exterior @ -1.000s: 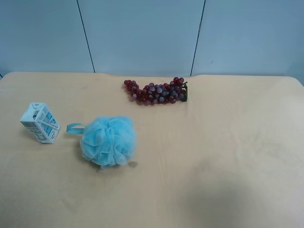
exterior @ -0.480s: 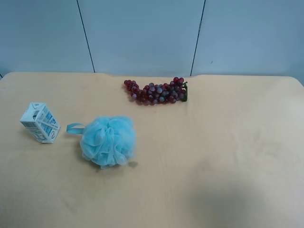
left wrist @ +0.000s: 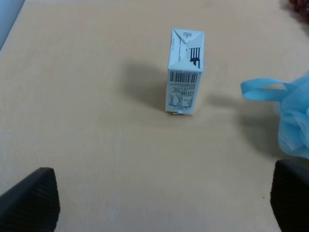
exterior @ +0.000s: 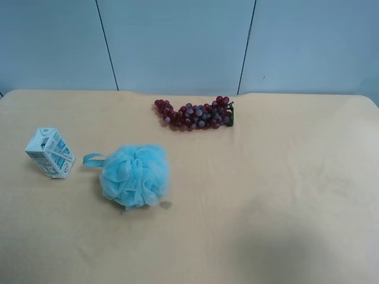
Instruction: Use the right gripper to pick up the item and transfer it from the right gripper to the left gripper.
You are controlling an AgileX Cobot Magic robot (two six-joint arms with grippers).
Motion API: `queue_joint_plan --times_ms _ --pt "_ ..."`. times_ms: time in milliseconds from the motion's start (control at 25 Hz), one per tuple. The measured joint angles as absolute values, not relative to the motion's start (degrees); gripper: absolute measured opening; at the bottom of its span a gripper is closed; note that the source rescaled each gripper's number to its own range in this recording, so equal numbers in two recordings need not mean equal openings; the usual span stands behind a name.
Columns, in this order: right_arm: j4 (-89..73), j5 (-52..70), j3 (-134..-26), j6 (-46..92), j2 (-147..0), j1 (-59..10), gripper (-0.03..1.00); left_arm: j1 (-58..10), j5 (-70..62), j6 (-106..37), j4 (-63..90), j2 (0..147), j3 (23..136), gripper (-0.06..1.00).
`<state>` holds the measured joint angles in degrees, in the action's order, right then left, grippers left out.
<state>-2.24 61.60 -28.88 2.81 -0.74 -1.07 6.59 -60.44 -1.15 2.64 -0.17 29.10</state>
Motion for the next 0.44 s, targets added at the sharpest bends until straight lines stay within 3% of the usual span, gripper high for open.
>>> queue_joint_plan --times_ms 440 --pt "-2.24 61.60 -28.88 2.81 -0.74 -1.07 1.00 6.59 -60.37 -1.15 2.64 -0.17 29.10 0.77"
